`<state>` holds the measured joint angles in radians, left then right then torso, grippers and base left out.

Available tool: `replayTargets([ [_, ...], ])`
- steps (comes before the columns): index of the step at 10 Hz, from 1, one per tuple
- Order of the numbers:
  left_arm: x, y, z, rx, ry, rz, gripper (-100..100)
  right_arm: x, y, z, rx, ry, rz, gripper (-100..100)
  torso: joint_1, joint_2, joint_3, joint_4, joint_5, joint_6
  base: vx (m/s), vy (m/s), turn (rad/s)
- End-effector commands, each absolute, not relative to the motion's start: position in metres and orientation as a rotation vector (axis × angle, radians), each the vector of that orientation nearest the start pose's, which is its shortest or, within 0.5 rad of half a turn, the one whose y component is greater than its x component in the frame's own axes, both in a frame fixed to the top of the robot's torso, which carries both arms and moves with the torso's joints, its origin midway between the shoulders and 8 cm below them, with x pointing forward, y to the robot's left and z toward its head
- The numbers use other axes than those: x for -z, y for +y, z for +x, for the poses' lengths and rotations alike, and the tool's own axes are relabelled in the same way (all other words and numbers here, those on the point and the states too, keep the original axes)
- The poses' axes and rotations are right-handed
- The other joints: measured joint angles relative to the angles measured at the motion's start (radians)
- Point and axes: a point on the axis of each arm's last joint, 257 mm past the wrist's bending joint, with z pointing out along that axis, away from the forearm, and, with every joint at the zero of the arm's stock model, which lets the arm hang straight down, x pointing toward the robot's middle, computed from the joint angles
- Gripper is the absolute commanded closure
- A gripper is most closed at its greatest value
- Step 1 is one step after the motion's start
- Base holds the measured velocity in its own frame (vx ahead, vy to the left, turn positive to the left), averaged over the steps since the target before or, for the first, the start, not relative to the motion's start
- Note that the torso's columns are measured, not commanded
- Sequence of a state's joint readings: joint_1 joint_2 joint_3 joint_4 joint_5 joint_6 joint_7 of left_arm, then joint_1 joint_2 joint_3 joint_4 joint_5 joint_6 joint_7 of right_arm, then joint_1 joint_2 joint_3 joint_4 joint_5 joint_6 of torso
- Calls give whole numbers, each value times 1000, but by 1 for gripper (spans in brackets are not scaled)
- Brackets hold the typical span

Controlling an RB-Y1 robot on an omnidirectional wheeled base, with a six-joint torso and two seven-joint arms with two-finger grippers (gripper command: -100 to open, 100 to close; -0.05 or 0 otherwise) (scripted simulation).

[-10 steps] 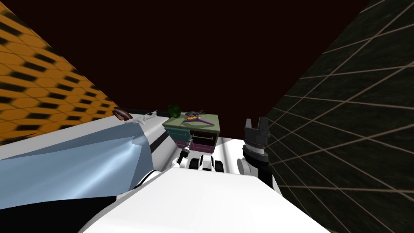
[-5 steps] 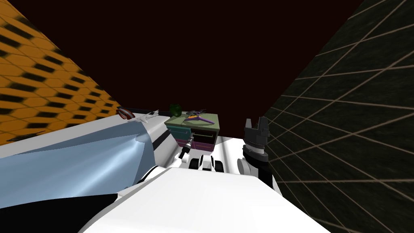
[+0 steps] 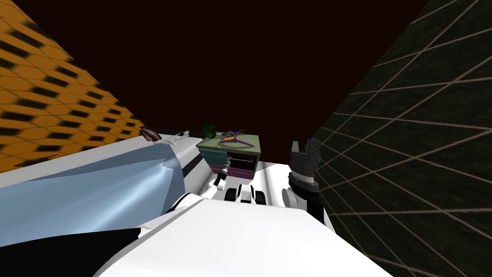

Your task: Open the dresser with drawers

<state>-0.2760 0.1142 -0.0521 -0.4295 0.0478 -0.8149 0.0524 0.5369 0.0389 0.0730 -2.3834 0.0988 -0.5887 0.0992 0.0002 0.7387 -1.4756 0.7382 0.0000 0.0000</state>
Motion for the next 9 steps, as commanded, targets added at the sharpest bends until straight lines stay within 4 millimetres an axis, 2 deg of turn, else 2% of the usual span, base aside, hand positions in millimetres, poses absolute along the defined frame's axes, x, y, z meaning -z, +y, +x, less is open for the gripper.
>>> replayTargets([
  [1, 407, 236, 517, 1188, 1350, -1208, -100, -73, -246, 307, -1235, 543, 473, 0, -1, 1, 1, 0, 0, 0, -92, 0, 7],
  [2, 407, 236, 517, 1188, 1350, -1208, -100, -73, -246, 307, -1235, 543, 473, 0, 0, 2, 1, 1, 0, 0, -61, 1, -1],
  [5, 403, 230, 536, 1187, 1365, -1240, -100, -73, -246, 307, -1235, 543, 473, 0, -1, -2, -1, -1, 0, 0, -47, -9, 5],
  [9, 400, 225, 550, 1187, 1378, -1268, -100, -73, -246, 307, -1235, 543, 473, 0, 0, 0, 0, 0, 0, 0, -48, -2, 3],
])
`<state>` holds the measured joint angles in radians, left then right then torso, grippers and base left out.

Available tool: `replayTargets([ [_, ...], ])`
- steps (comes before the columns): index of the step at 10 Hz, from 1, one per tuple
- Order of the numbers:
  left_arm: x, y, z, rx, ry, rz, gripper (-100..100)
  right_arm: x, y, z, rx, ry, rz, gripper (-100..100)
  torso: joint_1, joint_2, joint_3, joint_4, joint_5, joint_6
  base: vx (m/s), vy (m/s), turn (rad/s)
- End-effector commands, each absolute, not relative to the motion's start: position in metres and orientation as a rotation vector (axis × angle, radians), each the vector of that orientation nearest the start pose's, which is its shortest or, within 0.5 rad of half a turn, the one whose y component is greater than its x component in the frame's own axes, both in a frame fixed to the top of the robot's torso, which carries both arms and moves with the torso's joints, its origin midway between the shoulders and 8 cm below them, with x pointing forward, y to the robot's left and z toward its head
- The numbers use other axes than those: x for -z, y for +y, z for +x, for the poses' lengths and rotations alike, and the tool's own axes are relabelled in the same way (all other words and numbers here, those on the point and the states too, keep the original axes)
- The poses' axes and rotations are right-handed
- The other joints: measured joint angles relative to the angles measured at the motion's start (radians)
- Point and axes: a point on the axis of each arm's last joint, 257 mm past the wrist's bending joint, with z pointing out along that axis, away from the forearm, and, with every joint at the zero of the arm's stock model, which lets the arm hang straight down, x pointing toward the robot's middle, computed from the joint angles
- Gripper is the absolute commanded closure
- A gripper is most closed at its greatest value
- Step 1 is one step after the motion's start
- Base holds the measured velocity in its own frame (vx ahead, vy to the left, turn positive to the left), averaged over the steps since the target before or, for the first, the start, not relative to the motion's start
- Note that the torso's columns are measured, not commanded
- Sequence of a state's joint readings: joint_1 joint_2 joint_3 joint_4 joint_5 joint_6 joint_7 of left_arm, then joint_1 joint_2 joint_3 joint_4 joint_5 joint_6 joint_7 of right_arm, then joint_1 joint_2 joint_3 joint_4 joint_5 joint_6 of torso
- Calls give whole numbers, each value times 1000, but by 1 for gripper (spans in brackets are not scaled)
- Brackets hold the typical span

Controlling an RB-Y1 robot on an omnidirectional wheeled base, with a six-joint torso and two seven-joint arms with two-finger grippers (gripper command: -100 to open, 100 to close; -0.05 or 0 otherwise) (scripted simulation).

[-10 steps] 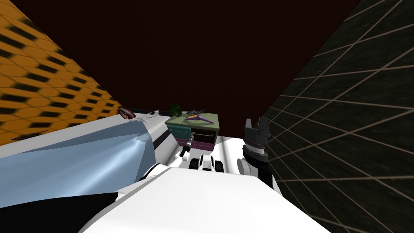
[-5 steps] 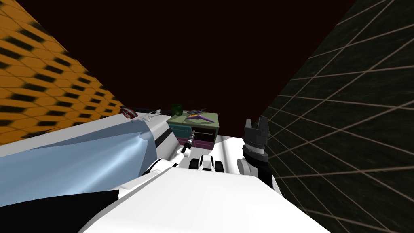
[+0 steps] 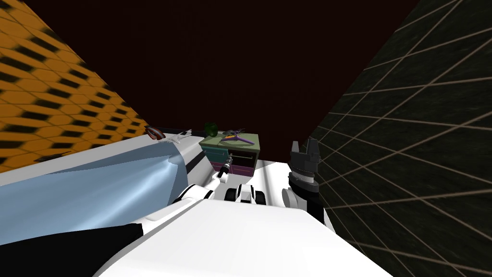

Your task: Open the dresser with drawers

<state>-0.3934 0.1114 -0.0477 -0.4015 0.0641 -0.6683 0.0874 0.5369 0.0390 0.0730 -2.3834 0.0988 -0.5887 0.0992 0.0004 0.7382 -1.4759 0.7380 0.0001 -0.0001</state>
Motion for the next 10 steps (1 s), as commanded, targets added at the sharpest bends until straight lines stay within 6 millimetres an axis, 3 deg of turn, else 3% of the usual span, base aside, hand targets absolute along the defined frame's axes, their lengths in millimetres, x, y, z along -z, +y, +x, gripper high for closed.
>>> replayTargets([
  [1, 399, 223, 554, 1187, 1382, -1275, -100, -73, -246, 307, -1235, 543, 473, 0, 0, 0, 0, 0, 0, 0, -53, -4, 2],
  [5, 398, 224, 556, 1184, 1383, -1280, -100, -73, -246, 307, -1234, 543, 473, 0, 0, -7, -4, -2, 0, 0, 19, -5, -7],
  [6, 398, 224, 556, 1184, 1383, -1280, 100, -73, -246, 307, -1234, 543, 473, 0, 0, -3, -2, -1, 0, 0, 8, -1, 2],
  [10, 390, 219, 564, 1196, 1387, -1268, 100, -73, -246, 307, -1235, 543, 473, 0, 0, 6, 4, 2, 0, 0, -184, -4, 28],
])
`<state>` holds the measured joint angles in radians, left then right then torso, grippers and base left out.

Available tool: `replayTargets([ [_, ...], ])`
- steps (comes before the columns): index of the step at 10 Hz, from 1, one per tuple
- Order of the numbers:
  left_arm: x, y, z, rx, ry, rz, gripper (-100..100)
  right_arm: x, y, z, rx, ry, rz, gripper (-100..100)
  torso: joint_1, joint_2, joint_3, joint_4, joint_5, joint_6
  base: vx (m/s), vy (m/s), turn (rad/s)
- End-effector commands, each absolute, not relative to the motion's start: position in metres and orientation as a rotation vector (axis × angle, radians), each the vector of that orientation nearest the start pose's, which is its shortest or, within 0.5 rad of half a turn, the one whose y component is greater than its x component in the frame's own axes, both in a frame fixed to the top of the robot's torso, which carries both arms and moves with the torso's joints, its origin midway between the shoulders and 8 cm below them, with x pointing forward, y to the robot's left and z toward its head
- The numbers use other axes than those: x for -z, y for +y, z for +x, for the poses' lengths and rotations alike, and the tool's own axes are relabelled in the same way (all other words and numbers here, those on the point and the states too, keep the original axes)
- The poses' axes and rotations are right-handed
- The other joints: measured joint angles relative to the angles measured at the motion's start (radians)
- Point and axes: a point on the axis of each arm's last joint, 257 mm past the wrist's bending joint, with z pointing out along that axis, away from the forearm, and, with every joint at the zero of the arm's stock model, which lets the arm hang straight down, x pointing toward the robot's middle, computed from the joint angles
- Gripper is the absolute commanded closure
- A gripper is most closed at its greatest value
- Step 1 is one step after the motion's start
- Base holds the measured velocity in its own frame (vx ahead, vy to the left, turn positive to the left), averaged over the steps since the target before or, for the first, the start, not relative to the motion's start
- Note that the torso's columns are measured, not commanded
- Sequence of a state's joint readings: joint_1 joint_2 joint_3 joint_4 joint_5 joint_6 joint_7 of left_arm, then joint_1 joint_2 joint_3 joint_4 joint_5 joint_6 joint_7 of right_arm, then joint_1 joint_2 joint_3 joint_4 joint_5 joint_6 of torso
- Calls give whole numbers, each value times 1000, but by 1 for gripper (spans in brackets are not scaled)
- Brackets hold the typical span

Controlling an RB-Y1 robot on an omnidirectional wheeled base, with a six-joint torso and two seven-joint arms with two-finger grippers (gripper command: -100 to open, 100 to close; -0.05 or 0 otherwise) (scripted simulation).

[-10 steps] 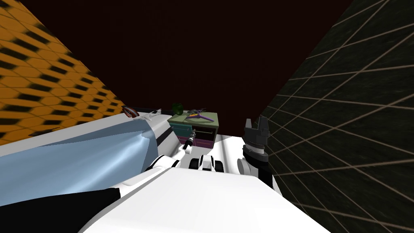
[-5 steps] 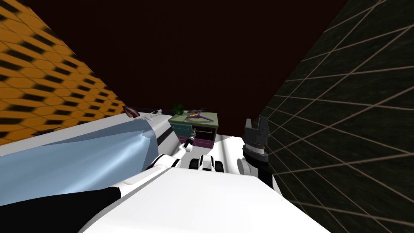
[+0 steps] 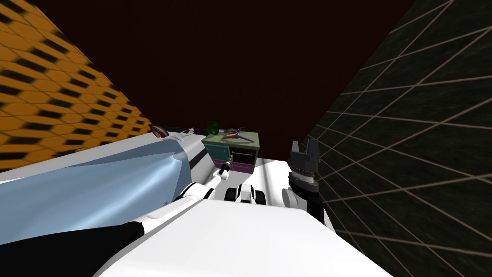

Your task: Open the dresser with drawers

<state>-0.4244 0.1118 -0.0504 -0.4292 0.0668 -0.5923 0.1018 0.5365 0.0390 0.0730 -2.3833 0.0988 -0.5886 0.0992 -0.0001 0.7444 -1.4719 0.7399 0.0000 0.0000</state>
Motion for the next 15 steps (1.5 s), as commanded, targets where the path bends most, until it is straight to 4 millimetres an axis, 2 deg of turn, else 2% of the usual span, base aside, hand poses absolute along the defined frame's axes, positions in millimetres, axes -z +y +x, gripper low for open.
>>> replayTargets([
  [1, 388, 217, 566, 1198, 1388, -1265, 100, -73, -246, 307, -1235, 543, 473, 0, 1, -4, -2, -1, 0, 0, -225, 28, 28],
  [2, 390, 218, 565, 1196, 1388, -1267, 100, -73, -246, 307, -1235, 543, 473, 0, 2, -7, -4, -2, 0, 0, -104, 16, 1],
  [3, 394, 219, 562, 1191, 1389, -1274, -100, -73, -246, 307, -1235, 543, 473, 0, 0, -14, -8, -4, 0, 0, 65, 0, -32],
  [8, 404, 224, 554, 1174, 1395, -1297, -100, -73, -246, 307, -1234, 543, 473, 0, -1, -6, -4, -2, 0, 0, 164, -1, -20],
  [11, 402, 224, 555, 1176, 1392, -1294, -100, -73, -246, 307, -1234, 543, 473, 0, 0, -4, -2, -1, 0, 0, 97, -3, -11],
  [12, 402, 224, 555, 1176, 1392, -1294, 100, -73, -246, 307, -1234, 543, 473, 0, 0, -3, -2, -1, 0, 0, 12, 0, 2],
  [15, 398, 220, 560, 1182, 1398, -1288, 100, -73, -246, 307, -1235, 543, 473, 0, 0, 3, 1, 0, 0, 0, -160, 1, 26],
])
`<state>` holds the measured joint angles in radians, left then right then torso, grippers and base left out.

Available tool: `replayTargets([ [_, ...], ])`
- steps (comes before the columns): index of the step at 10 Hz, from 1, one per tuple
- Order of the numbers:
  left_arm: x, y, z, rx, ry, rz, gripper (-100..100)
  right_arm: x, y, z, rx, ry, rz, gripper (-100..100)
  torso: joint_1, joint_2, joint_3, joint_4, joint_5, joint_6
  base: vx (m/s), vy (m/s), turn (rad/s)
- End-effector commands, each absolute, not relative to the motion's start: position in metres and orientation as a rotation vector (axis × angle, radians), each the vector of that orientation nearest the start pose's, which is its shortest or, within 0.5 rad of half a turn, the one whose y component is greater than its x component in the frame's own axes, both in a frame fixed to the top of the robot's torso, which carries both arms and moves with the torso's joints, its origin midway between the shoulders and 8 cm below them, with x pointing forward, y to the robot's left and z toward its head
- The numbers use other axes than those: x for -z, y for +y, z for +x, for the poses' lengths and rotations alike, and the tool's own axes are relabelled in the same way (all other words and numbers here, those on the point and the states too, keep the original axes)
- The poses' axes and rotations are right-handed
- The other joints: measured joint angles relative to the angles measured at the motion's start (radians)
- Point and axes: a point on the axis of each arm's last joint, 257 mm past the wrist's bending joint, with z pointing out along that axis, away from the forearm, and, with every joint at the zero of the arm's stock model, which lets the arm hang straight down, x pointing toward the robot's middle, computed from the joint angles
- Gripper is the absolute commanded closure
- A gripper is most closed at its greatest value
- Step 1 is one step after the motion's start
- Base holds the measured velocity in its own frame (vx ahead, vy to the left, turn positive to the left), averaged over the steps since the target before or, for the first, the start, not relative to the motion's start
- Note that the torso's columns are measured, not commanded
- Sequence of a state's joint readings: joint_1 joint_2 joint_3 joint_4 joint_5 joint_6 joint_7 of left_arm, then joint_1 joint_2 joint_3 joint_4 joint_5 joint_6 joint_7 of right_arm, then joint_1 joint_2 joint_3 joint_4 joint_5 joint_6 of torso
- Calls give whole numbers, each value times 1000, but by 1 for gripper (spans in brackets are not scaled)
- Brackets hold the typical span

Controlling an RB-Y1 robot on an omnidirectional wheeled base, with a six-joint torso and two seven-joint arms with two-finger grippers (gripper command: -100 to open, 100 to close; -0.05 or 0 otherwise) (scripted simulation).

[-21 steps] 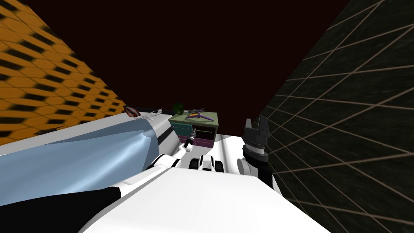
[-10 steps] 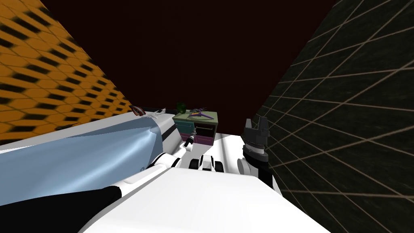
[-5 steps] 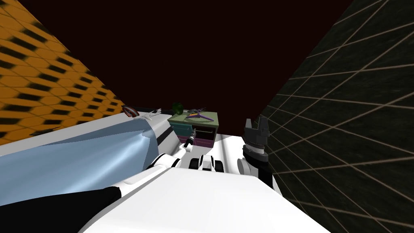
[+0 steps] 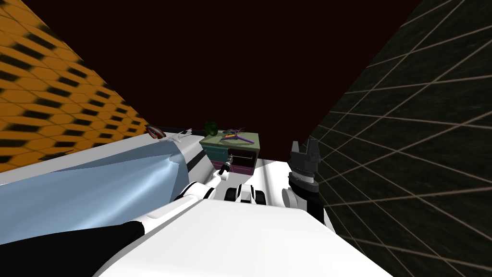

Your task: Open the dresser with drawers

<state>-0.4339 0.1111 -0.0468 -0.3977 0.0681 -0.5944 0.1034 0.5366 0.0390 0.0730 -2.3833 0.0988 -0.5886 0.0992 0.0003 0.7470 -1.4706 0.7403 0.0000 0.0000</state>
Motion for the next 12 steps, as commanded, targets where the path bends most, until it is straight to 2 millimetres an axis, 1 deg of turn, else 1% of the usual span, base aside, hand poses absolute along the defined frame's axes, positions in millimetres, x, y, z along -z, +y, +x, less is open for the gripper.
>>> replayTargets([
  [1, 397, 219, 562, 1184, 1400, -1286, 100, -73, -246, 307, -1235, 543, 473, 0, 0, -1, -1, 1, 0, 0, -230, 10, 32],
  [2, 396, 217, 563, 1186, 1402, -1284, 100, -73, -246, 307, -1235, 543, 473, 0, -1, -3, -2, 2, -1, 0, -228, 28, 20],
  [4, 403, 216, 558, 1178, 1415, -1295, 100, -73, -246, 307, -1235, 543, 473, 0, -2, -10, -6, 2, -2, -1, -112, 14, 9],
  [6, 400, 214, 560, 1185, 1415, -1287, 100, -73, -246, 307, -1235, 543, 473, 0, -2, -4, -3, 0, -1, -1, -193, 3, 28],
  [7, 392, 214, 573, 1182, 1417, -1291, -100, -73, -246, 307, -1235, 543, 473, 0, -1, -3, -2, 0, 0, 0, -139, 10, 10],
  [8, 387, 214, 580, 1182, 1418, -1290, -100, -73, -246, 307, -1235, 543, 473, 0, -1, -8, -5, -1, 0, 0, -79, 1, 8],
  [10, 387, 214, 580, 1182, 1418, -1290, -100, -73, -246, 307, -1234, 543, 473, 0, -1, -15, -9, -3, -1, 0, -6, 1, -4],
  [11, 376, 212, 593, 1183, 1418, -1290, -100, -73, -246, 307, -1234, 543, 473, 0, 0, -14, -8, -4, 0, 0, -33, -1, 11],
  [12, 370, 212, 600, 1183, 1419, -1290, -100, -73, -246, 307, -1234, 543, 473, 0, 0, -9, -6, -2, 0, 0, -57, 0, 5],
])
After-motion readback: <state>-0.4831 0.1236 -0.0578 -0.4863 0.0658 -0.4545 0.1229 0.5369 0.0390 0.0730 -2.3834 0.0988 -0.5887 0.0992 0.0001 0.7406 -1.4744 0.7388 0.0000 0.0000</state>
